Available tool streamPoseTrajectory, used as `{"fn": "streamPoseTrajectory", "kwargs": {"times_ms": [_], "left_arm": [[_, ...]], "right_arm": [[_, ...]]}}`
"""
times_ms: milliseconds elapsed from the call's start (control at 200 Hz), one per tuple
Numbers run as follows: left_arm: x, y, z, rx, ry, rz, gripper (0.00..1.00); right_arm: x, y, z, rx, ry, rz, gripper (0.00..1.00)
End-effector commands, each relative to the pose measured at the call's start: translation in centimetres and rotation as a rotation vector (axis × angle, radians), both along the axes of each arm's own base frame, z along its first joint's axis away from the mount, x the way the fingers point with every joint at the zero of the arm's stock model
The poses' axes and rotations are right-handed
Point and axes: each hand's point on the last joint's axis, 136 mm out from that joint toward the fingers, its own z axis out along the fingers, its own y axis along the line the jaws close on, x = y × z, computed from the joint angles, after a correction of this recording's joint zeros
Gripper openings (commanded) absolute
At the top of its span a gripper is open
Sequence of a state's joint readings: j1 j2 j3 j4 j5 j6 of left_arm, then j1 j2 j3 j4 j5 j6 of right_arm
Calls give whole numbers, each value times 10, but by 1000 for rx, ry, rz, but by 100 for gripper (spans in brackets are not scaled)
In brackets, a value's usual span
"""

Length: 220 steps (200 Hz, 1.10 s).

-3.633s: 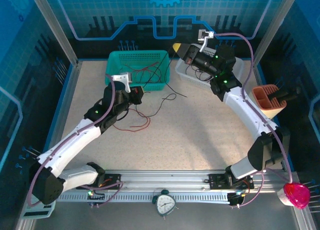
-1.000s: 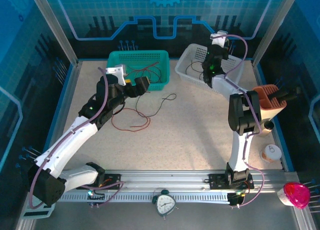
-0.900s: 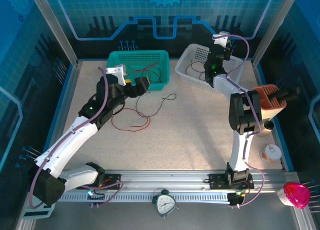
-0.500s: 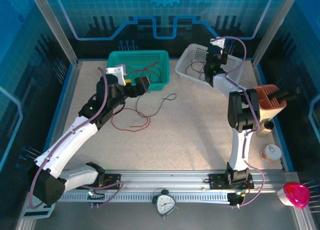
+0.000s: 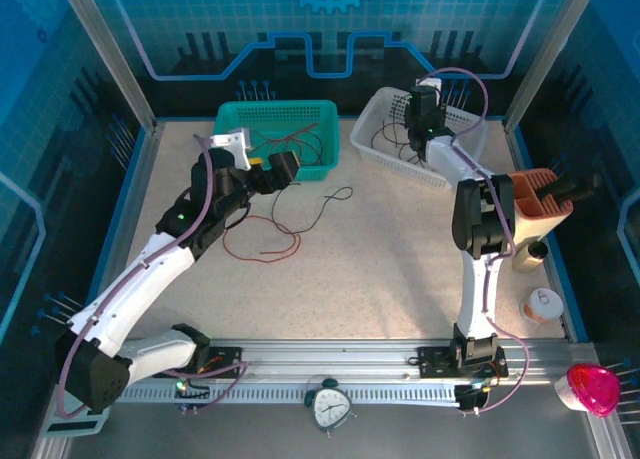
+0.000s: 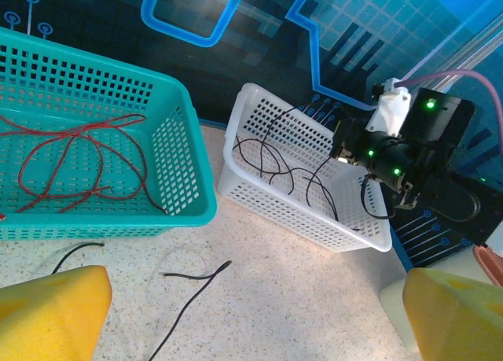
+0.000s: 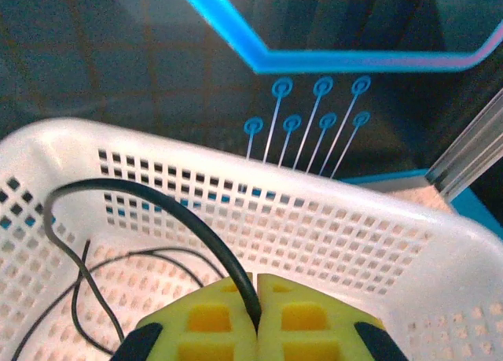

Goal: Untangle the cables

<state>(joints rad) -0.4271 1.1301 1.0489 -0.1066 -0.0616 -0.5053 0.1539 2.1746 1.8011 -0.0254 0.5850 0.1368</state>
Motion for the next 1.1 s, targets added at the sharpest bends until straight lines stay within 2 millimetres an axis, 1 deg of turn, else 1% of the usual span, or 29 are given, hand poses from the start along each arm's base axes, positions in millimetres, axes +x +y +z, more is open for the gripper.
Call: {"fn": "streamPoseTrajectory", "kwargs": {"times_ms": [0,115,260,555,690,785,865,940,1035,1095], "left_arm": [[-5,2,25,-53,-55,-4,96],[-6,3,29,-59,-61,-2,97],[-10,4,33,-71,-68,0,97],[-18,10,38,-92,-80,10,97],[-19,11,39,-97,-83,13,97],[-20,10,41,-105,-85,12,97],[-20,10,41,-109,-85,11,97],[-19,10,42,-112,-85,11,97],[-20,10,43,-116,-88,10,97],[-20,10,44,-119,-88,10,97]], "right_arm": [[-8,-9,-31,30,132,-27,0],[-14,-8,-47,45,209,-28,0],[-24,-8,-61,70,270,-43,0],[-42,-18,-86,93,376,-97,0],[-52,-29,-99,115,425,-135,0],[-58,-34,-102,145,447,-149,0],[-60,-34,-98,175,449,-138,8],[-60,-32,-88,195,432,-125,16],[-59,-30,-71,209,406,-108,35],[-60,-28,-61,219,390,-96,44]]}}
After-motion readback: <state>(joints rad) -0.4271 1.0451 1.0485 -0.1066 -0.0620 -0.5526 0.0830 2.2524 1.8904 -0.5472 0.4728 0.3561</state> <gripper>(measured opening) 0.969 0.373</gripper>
